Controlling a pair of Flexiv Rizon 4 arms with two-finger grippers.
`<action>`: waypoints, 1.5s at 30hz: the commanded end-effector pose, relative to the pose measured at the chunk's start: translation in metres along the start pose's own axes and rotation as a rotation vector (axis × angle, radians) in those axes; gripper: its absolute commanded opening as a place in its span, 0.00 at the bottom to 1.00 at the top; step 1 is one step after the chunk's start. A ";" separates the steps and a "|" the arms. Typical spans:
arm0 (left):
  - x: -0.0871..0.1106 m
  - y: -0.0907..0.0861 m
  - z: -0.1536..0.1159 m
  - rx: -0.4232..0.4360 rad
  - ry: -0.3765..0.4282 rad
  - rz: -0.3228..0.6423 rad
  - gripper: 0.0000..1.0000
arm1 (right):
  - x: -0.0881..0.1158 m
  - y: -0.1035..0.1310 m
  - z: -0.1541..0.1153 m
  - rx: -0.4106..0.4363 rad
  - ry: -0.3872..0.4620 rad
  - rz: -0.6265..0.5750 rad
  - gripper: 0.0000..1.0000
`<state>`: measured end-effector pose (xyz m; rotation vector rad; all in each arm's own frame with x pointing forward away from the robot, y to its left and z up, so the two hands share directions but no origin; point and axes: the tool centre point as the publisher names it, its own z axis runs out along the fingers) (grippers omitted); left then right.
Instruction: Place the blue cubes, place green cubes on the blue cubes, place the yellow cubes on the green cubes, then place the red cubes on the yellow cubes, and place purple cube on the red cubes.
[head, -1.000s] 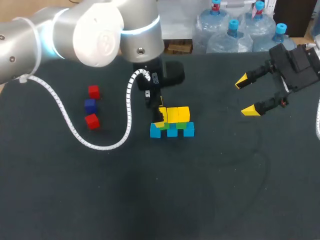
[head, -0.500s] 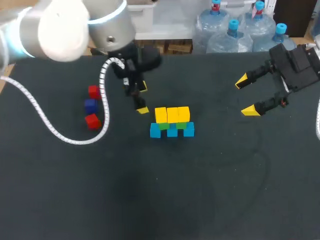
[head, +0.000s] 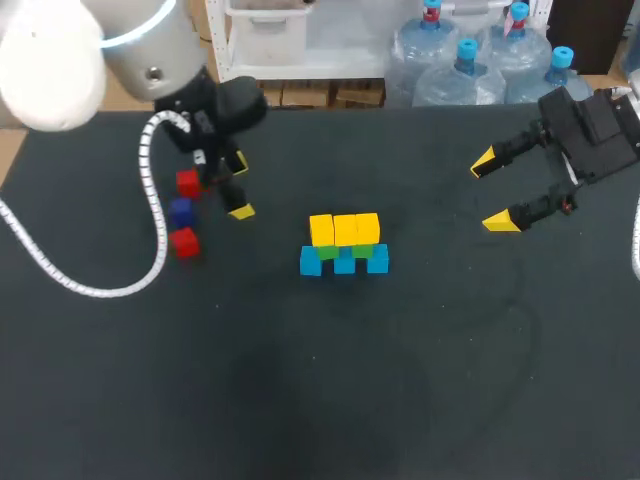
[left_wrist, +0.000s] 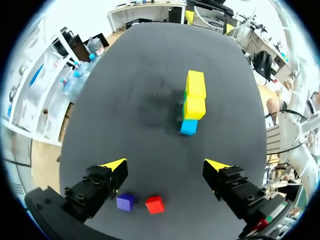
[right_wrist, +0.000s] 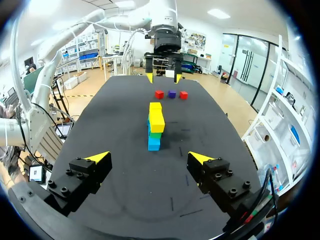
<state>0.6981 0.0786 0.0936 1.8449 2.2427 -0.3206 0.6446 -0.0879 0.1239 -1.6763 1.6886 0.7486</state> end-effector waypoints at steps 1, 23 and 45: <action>0.022 -0.007 -0.001 0.005 0.002 -0.046 1.00 | 0.000 0.000 0.000 0.001 -0.001 -0.001 1.00; 0.062 -0.042 0.010 0.078 0.073 -0.243 1.00 | 0.000 0.000 0.000 0.001 -0.001 -0.001 1.00; 0.085 -0.021 0.037 0.092 0.346 -0.269 1.00 | 0.000 0.000 0.000 0.001 -0.001 -0.001 1.00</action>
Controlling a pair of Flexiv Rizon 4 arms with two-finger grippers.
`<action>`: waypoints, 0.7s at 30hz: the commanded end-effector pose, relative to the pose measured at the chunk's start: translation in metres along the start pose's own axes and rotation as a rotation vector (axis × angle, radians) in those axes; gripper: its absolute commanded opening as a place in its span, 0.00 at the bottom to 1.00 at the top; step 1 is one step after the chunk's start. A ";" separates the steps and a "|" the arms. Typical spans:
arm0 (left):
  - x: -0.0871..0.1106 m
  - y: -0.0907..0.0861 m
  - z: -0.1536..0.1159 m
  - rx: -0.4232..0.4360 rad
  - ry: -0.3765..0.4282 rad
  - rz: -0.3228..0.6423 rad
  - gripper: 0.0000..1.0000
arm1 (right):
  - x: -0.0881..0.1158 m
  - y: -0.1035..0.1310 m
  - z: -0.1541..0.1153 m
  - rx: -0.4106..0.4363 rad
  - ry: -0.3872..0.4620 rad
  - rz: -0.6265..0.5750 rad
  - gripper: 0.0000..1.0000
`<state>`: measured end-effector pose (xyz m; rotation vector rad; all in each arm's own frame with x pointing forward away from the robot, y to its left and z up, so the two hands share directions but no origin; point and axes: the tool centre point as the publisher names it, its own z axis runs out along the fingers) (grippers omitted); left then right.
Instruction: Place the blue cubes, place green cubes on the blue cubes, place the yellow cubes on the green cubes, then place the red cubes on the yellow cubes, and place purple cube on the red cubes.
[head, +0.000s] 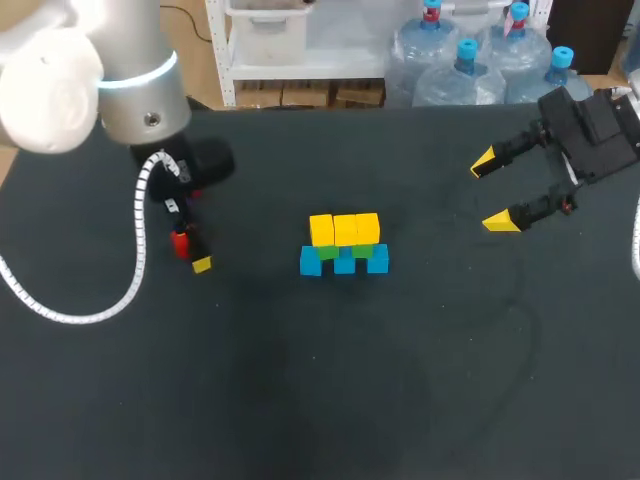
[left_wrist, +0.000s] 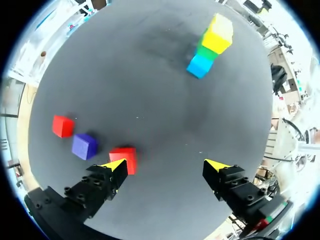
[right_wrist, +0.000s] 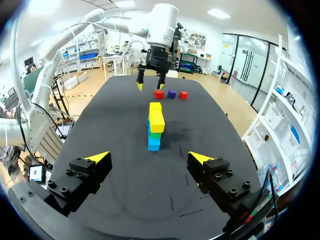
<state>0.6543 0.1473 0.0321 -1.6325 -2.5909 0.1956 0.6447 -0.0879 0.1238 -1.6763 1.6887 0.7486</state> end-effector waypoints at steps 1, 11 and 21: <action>-0.008 0.007 -0.002 0.000 0.077 0.000 1.00 | 0.000 0.000 0.000 0.001 -0.001 -0.001 1.00; -0.004 0.001 0.008 0.033 0.096 -0.067 1.00 | 0.000 0.000 0.000 0.001 -0.001 -0.001 1.00; 0.000 0.006 0.011 0.012 0.102 -0.060 1.00 | 0.000 0.000 0.000 0.001 -0.001 -0.001 1.00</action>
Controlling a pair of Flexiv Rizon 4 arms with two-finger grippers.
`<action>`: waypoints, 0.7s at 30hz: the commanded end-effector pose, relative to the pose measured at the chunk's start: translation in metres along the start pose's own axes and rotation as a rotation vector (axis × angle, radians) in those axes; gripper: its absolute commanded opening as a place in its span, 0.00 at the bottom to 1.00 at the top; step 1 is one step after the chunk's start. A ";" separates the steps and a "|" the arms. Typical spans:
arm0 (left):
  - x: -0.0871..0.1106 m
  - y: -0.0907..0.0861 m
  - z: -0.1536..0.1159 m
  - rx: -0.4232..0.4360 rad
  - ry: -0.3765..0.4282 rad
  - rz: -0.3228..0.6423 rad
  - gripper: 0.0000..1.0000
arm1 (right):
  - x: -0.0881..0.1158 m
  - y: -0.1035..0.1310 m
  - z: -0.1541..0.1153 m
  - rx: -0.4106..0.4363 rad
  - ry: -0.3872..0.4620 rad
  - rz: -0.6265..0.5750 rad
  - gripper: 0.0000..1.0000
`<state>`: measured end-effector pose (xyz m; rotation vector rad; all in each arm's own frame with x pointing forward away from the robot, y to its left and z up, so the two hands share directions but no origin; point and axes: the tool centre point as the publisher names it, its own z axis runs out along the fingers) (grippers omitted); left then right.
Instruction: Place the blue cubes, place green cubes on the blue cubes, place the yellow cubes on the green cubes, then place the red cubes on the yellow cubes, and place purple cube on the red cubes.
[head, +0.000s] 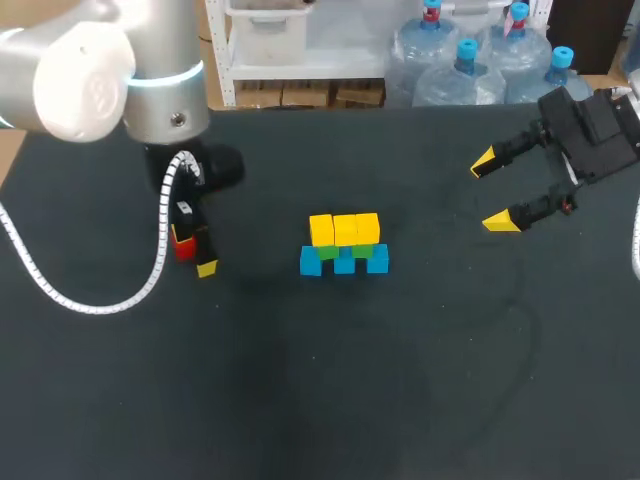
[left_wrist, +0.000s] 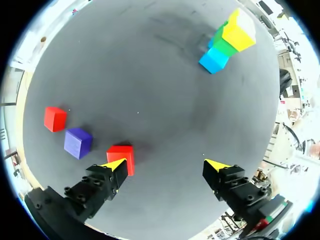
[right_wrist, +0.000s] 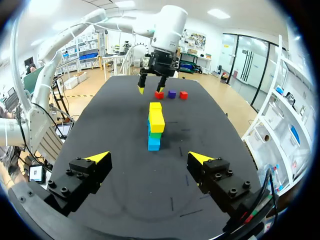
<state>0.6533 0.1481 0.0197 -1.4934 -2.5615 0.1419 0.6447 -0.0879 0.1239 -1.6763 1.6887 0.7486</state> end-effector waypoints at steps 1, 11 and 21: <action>-0.003 0.006 -0.007 -0.030 0.008 0.025 1.00 | 0.000 0.000 0.000 0.001 -0.001 -0.001 1.00; -0.007 0.017 -0.018 -0.045 0.034 0.050 1.00 | 0.000 0.000 0.000 0.001 -0.001 -0.001 1.00; -0.006 0.023 0.002 -0.010 0.018 0.047 1.00 | 0.000 0.000 0.000 0.001 -0.001 -0.001 1.00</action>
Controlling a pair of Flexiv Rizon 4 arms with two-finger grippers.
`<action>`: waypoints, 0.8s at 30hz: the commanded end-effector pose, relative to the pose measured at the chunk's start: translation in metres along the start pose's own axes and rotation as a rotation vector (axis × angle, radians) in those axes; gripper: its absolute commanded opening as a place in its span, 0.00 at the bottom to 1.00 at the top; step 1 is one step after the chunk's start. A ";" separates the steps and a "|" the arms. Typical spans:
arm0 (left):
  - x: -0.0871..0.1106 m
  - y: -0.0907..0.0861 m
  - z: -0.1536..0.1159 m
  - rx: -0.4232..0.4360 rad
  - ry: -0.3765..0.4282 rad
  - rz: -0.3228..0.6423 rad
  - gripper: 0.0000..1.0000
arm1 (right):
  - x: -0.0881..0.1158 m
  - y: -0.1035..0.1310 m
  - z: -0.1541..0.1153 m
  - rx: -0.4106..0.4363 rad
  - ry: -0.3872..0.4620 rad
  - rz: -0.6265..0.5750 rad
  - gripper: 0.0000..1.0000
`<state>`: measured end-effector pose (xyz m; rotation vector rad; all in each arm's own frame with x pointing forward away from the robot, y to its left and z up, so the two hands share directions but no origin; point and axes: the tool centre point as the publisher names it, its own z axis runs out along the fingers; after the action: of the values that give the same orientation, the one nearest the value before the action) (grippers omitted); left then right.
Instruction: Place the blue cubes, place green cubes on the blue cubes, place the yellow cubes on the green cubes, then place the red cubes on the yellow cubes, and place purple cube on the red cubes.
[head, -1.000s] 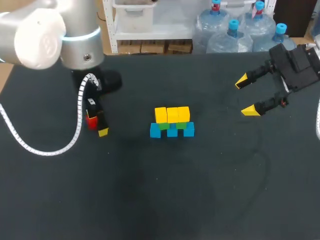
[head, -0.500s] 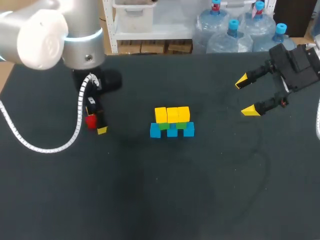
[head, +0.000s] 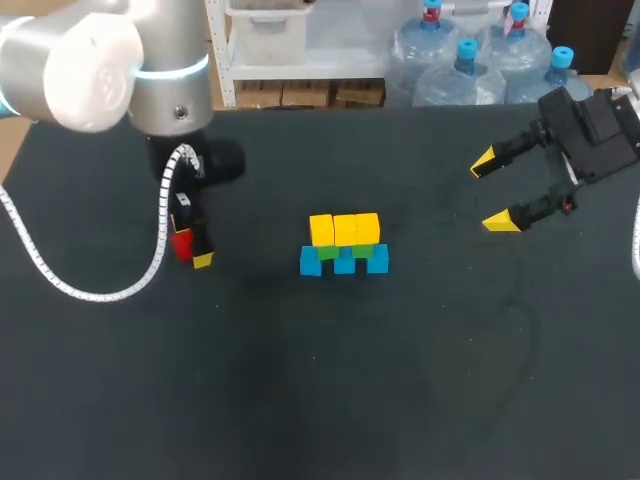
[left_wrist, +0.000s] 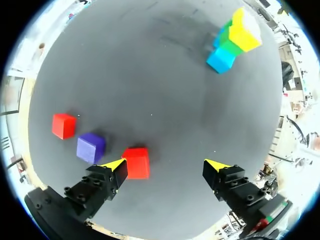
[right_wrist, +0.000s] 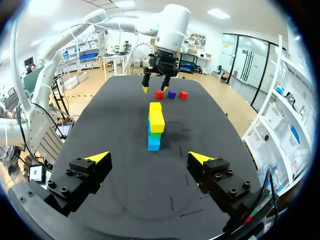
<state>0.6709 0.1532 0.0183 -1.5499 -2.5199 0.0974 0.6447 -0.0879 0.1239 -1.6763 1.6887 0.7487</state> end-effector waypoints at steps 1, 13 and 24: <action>-0.002 0.005 0.003 0.011 -0.012 0.005 1.00 | 0.000 0.000 0.000 0.001 -0.001 -0.001 1.00; -0.005 -0.004 -0.019 -0.060 -0.030 0.033 1.00 | 0.000 0.000 0.000 0.001 -0.001 -0.001 1.00; 0.000 0.008 -0.010 -0.056 0.019 0.028 1.00 | 0.000 0.000 0.000 0.001 -0.001 -0.001 1.00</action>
<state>0.6736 0.1538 0.0332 -1.6021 -2.5159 -0.0017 0.6447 -0.0879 0.1238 -1.6763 1.6887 0.7487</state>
